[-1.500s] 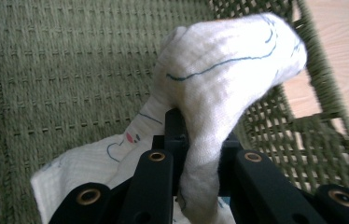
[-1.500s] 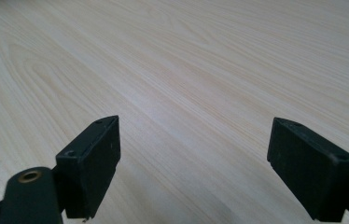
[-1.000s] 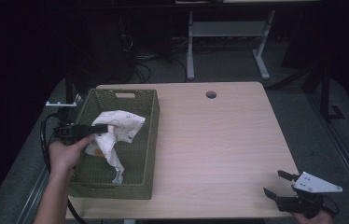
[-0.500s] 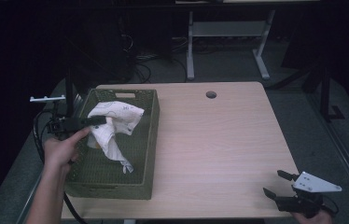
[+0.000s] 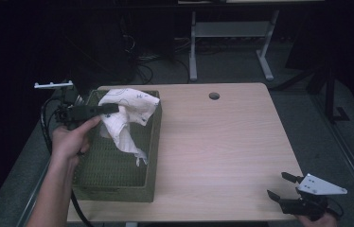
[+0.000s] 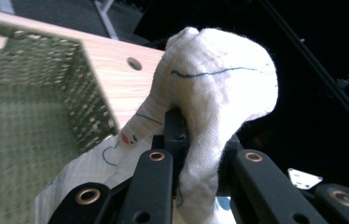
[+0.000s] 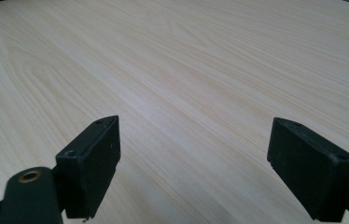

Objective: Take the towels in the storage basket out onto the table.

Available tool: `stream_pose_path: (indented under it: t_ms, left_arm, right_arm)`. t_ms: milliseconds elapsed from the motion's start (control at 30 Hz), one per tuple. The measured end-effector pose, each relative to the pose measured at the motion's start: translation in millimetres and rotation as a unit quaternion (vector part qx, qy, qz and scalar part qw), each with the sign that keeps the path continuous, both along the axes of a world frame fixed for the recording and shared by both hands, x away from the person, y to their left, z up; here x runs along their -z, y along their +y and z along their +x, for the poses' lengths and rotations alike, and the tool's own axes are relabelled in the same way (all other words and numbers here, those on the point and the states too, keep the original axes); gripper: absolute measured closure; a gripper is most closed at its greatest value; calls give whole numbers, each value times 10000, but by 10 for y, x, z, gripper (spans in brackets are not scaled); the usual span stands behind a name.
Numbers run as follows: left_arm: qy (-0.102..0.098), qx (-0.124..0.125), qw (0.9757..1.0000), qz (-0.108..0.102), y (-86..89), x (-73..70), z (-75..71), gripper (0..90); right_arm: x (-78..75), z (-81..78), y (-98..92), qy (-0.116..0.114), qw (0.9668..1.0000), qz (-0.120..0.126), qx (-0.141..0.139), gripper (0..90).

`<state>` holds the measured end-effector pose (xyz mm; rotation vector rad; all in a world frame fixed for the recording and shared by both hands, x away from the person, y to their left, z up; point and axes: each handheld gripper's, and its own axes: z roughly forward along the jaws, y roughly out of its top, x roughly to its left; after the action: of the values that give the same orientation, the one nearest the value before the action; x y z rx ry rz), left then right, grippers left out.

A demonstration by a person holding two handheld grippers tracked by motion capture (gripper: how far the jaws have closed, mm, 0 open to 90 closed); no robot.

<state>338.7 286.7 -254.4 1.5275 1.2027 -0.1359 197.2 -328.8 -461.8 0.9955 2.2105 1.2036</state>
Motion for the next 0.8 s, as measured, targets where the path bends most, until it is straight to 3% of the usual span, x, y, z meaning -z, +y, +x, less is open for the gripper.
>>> stream_pose_path:
  t_ms: [267, 400, 533, 800]
  left_arm:
    - [-114, 336, 9993, 66, -328, -137, 61, 811]
    - [-40, 519, 9985, 189, -496, -99, 108, 809]
    - [-11, 637, 9979, 143, -638, -55, 160, 809]
    - [10, 1010, 9945, 278, -1024, -31, 228, 809]
  right_arm:
    - [-4, 2, 1, -43, 10000, -2, -14, 169]
    - [-4, -3, 3, -54, 10000, 1, -15, 169]
    - [-7, -17, 0, -42, 10000, 17, -16, 170]
    - [-13, -16, -15, -79, 10000, 49, -14, 170]
